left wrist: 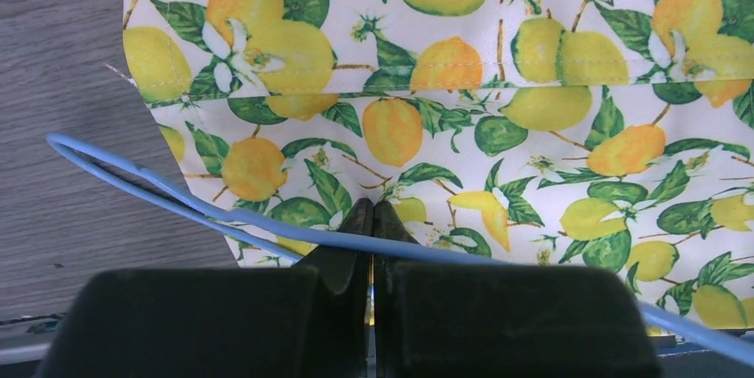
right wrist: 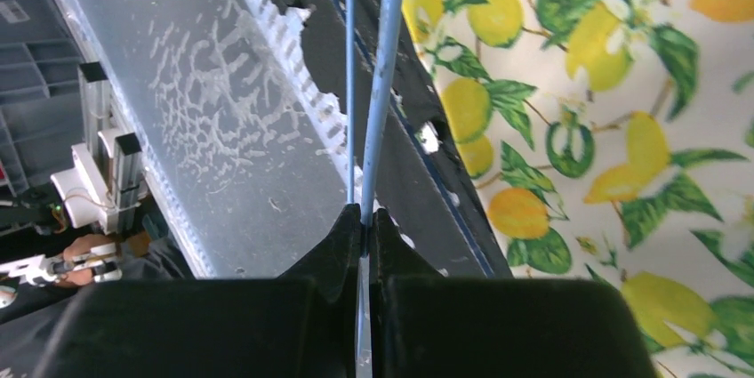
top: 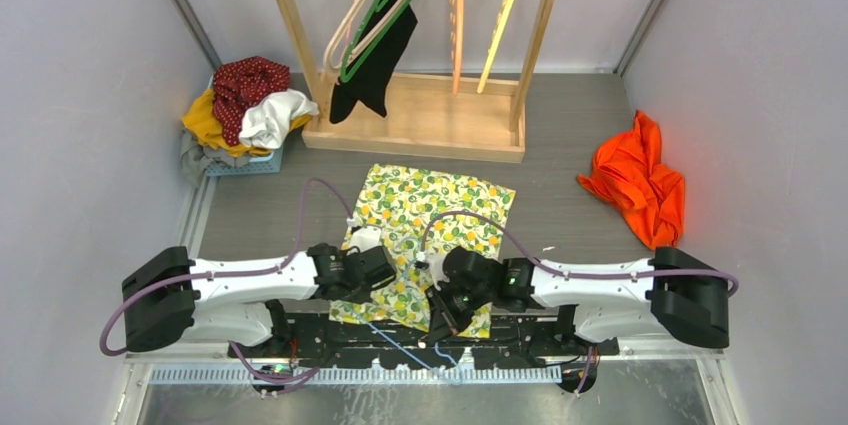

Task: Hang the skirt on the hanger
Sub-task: Hang the skirt on the hanger.

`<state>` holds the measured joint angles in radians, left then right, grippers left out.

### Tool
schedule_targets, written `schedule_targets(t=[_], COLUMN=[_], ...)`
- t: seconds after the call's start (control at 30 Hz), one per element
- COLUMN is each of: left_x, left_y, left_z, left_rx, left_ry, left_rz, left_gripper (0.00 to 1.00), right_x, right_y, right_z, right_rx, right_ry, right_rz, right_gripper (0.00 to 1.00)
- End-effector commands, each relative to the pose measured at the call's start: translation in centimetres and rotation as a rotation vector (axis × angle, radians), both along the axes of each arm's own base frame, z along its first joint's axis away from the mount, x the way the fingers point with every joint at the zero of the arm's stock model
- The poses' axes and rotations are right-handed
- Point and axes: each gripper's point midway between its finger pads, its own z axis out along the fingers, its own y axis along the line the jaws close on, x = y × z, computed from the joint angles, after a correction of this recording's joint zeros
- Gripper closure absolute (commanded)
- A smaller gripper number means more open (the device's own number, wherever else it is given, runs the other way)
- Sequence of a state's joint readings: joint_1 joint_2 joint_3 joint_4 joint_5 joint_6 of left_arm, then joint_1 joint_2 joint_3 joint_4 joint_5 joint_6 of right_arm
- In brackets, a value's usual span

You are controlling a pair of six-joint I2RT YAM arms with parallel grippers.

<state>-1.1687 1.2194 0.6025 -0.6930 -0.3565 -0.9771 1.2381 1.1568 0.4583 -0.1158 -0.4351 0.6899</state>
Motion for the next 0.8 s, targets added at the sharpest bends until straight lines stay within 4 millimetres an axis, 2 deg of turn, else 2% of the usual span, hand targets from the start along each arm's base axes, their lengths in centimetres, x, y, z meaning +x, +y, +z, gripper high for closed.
schedule_targets(t=[0.0, 0.17, 0.33, 0.77], left_x=[1.6, 1.1, 0.2, 0.0], left_y=[-0.9, -1.0, -0.9, 0.8], left_z=[1.4, 1.7, 2.2, 3.6], left_rx=[-0.038, -0.052, -0.085, -0.084], left_ry=[-0.073, -0.051, -0.019, -0.051], left_rz=[-0.002, -0.018, -0.043, -0.034], left_gripper=[1.00, 1.00, 1.00, 1.00], right_x=[-1.8, -3.5, -3.8, -4.1], right_y=[2.8, 4.6, 4.5, 4.3], right_z=[3.2, 4.5, 3.4, 2.0], right_rx=[0.135, 0.234, 0.202, 0.149], right_ry=[0.035, 0.165, 0.200, 0.207], right_rz=[0.158, 0.219, 0.240, 0.272], right_gripper=[0.99, 0.99, 0.99, 0.99])
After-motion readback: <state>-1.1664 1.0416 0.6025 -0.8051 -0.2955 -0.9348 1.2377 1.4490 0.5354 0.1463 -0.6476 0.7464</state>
